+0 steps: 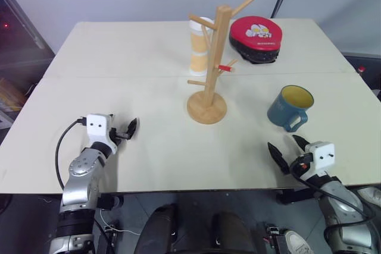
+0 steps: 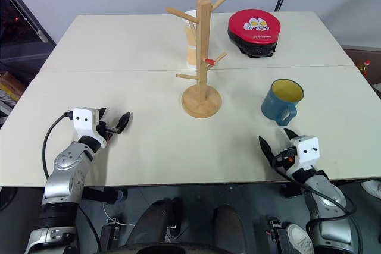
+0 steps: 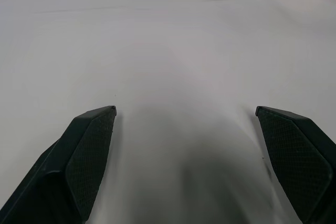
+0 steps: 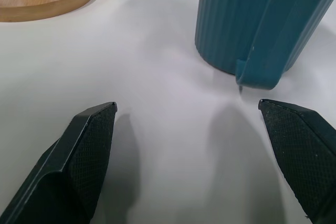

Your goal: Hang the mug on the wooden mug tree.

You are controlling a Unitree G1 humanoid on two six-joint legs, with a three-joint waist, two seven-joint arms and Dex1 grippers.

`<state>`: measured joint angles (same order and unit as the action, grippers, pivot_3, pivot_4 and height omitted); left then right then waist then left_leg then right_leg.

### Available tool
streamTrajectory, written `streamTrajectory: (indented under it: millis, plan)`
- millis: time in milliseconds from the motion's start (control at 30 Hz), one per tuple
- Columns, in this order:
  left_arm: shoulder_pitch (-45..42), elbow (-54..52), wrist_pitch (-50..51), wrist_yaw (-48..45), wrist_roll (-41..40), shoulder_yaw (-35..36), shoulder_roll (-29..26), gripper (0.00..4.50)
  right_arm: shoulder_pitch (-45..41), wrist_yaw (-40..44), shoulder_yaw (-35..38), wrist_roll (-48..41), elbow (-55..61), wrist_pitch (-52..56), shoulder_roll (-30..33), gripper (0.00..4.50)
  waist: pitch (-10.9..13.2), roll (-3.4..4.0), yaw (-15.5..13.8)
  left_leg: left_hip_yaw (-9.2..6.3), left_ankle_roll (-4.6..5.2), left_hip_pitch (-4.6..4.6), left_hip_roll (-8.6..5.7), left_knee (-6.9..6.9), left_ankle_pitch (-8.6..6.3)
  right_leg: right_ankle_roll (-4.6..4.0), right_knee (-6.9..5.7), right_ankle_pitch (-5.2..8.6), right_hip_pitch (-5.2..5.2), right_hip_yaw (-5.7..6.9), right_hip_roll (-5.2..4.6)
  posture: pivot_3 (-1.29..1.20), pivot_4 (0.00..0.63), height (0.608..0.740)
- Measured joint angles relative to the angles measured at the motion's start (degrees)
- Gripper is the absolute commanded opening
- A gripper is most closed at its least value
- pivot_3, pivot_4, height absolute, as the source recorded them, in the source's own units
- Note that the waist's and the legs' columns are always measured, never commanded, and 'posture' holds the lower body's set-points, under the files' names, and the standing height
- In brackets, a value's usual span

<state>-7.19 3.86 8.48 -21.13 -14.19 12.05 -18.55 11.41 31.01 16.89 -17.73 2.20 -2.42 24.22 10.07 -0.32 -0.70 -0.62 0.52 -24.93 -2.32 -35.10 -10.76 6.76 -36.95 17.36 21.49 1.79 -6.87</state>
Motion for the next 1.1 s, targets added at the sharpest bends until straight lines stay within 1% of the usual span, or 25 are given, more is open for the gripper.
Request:
streamTrajectory:
  millis: [400, 633, 733, 900, 967, 1100]
  plan:
    - [-0.4, -0.3, 0.9, -1.4, -0.9, -0.4, 0.6, 4.5, 1.2, -1.2, 0.0, 0.1, 0.6, -0.4, -0.2, 4.49, 0.0, -0.03, 0.0, 0.0, 0.01, 0.0, 0.0, 0.0, -0.01, -0.01, 0.03, 0.01, -0.02, 0.0, -0.02, 0.0, 0.15, 0.74]
    - [-0.2, -3.4, 0.9, -7.1, -2.5, -4.6, 1.5, 4.5, 2.6, -4.1, 0.0, 0.8, 2.4, -0.4, -1.4, 4.49, 0.0, -0.04, -0.1, 0.0, 0.03, -0.02, 0.0, 0.01, -0.03, -0.04, 0.11, 0.02, -0.04, 0.0, -0.04, 0.0, 0.15, 0.74]
    - [0.0, -6.4, 0.8, -11.1, -3.4, -7.2, 1.6, 4.5, 2.5, -7.3, 0.0, 2.0, 3.5, -0.4, -3.5, 4.49, 0.0, -0.03, -0.1, 0.0, 0.03, -0.02, 0.0, 0.02, -0.03, -0.07, 0.11, 0.03, -0.03, -0.01, -0.04, 0.0, 0.15, 0.74]
    - [1.1, -11.1, 1.2, -20.2, -5.2, -13.9, -0.4, 4.5, 2.2, -13.8, -0.5, 5.9, 5.2, -0.4, -7.1, 4.49, 0.0, 0.01, 0.2, 0.0, 0.02, -0.02, 0.04, 0.08, -0.04, -0.16, 0.2, 0.02, 0.0, -0.04, -0.01, 0.0, 0.15, 0.74]
    - [1.7, -12.2, 1.3, -23.3, -5.3, -16.1, -2.0, 4.5, 1.4, -18.4, -0.7, 8.8, 6.0, 0.0, -9.4, 4.49, 0.0, 0.04, 0.3, 0.0, 0.02, -0.02, 0.07, 0.1, -0.04, -0.22, 0.22, 0.02, 0.04, -0.04, 0.0, 0.0, 0.15, 0.74]
    - [1.8, -13.1, 1.3, -25.7, -5.3, -18.0, -2.7, 4.5, -1.1, -26.1, -0.9, 13.1, 6.6, 1.9, -12.7, 4.49, -0.1, 0.13, 0.2, 0.0, 0.02, -0.11, 0.07, 0.1, -0.04, -0.24, 0.31, 0.02, 0.3, -0.05, 0.0, 0.0, 0.15, 0.74]
